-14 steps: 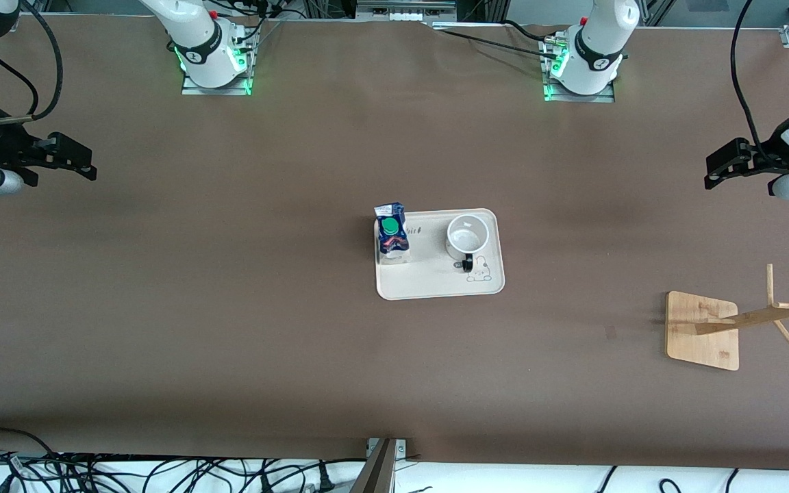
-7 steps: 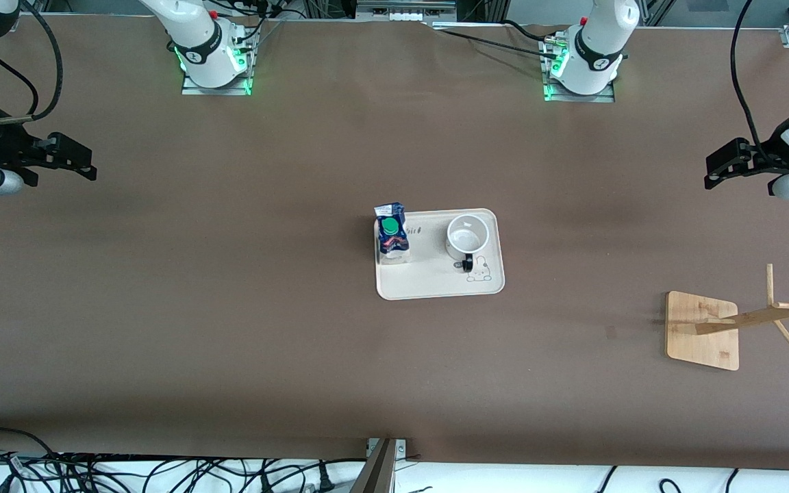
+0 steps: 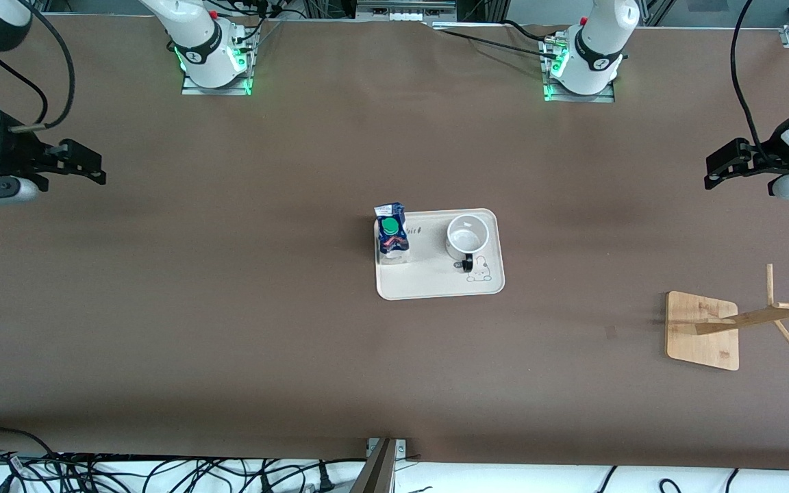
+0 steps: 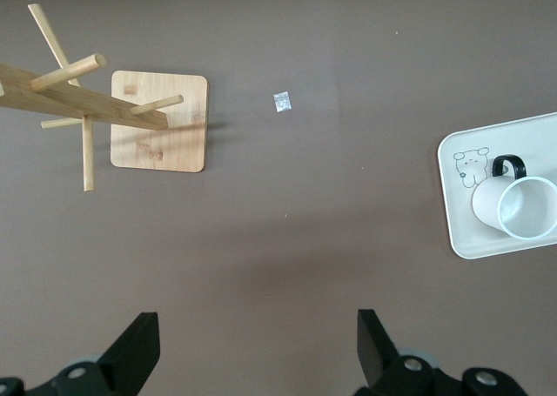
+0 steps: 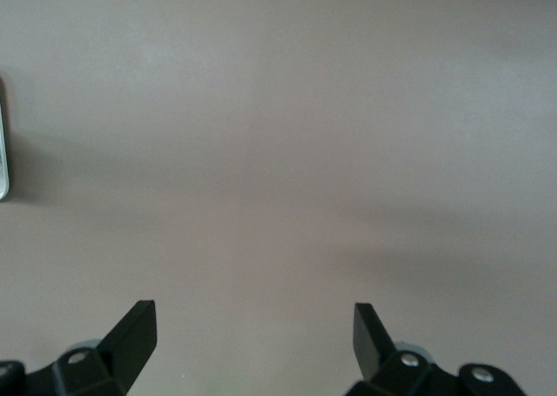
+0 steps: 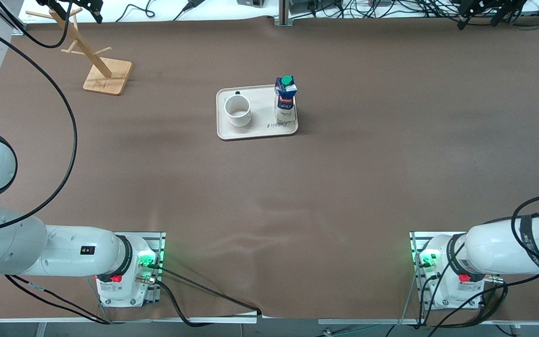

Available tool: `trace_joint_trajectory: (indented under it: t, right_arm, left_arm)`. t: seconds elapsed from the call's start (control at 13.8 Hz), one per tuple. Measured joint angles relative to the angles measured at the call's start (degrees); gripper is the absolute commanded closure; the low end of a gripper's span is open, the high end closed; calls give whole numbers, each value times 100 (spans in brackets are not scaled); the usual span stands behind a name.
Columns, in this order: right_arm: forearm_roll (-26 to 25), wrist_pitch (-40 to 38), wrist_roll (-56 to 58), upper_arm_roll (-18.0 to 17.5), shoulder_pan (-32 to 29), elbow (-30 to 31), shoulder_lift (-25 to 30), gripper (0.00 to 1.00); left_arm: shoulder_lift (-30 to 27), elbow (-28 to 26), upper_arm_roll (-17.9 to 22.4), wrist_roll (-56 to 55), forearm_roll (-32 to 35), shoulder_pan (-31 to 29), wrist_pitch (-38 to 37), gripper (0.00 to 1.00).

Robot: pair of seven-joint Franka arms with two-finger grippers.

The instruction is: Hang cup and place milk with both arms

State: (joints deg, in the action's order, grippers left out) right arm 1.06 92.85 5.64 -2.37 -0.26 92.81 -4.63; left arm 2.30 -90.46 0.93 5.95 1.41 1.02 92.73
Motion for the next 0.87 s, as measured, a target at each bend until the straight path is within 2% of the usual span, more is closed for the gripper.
trace_joint_trajectory:
  t: [0.36, 0.65, 0.87]
  right_arm:
    - [52, 11, 265, -84, 399, -58, -432, 0]
    - [100, 230, -539, -153, 1616, -332, -765, 0]
    - [503, 883, -1367, -163, 2256, -679, -1256, 0]
  left_arm:
    - [23, 4, 2, 0, 0, -2, 0, 0]
    - [26, 9, 2, 0, 0, -1, 0, 0]
    - [27, 10, 2, 0, 0, -1, 0, 0]
